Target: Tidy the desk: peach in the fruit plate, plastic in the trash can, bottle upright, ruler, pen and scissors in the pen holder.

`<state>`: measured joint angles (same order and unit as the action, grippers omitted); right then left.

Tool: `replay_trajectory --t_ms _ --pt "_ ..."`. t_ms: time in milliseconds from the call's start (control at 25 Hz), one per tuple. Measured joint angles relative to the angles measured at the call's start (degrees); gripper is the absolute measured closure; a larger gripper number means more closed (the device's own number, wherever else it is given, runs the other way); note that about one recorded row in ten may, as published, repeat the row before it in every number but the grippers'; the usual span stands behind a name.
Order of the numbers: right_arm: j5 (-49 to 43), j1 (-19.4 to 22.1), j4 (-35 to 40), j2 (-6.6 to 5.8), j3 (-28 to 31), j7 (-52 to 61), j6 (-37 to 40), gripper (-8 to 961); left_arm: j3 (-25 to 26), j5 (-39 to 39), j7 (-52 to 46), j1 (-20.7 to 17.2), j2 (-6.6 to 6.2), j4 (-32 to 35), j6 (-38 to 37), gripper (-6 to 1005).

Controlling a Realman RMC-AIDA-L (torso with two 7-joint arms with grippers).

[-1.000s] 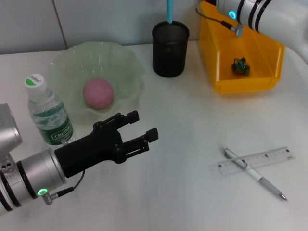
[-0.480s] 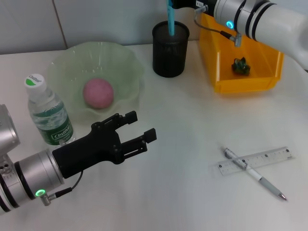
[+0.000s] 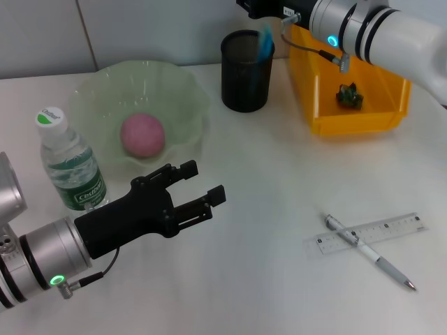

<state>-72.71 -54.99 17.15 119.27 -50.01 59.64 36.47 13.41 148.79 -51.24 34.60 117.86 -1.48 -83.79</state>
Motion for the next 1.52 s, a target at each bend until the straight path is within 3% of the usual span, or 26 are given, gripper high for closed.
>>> replay_trajectory --t_ms 80,680,800,1120,1160,1280,1320,1360,1480,1520 --pt "0.06 0.09 -0.04 0.0 0.0 0.04 0.0 806 -0.02 0.0 0.0 -0.04 0.0 0.05 -0.06 192" --pt "0.22 2.42 1.27 0.0 0.0 4.85 3.63 195 -0.32 0.0 0.26 -0.06 0.09 0.7 -1.06 192" --pt "0.0 4.44 2.7 -0.06 -0.02 7.13 7.54 196 -0.56 0.01 0.36 -0.05 0.08 1.27 -1.22 192" --pt "-0.47 20.94 18.96 -0.99 -5.0 21.65 31.26 198 -2.66 0.09 -0.2 0.7 0.08 4.49 -4.48 192" --pt "-0.47 20.94 18.96 -0.99 -5.0 21.65 31.26 198 -2.89 0.09 -0.49 0.79 0.08 5.0 -4.95 192" --pt "-1.87 24.08 21.84 -2.13 -5.12 25.62 36.91 199 -3.82 0.1 -1.21 1.04 0.08 5.99 -5.79 192" --pt "-3.71 24.86 22.37 -3.17 -4.88 27.92 40.32 199 -5.27 0.1 -1.42 1.39 0.09 6.48 -6.34 192" --pt "-3.71 24.86 22.37 -3.17 -4.88 27.92 40.32 200 -5.27 0.1 -1.42 1.39 0.09 6.48 -6.34 192" --pt "-7.96 25.17 22.52 -4.86 -4.66 31.31 45.09 200 -7.96 0.11 -2.1 2.19 0.14 7.04 -7.12 192" --pt "-12.36 24.84 22.74 -6.18 -4.68 33.7 48.52 201 -8.53 0.11 -2.37 2.42 0.14 7.21 -7.28 192"
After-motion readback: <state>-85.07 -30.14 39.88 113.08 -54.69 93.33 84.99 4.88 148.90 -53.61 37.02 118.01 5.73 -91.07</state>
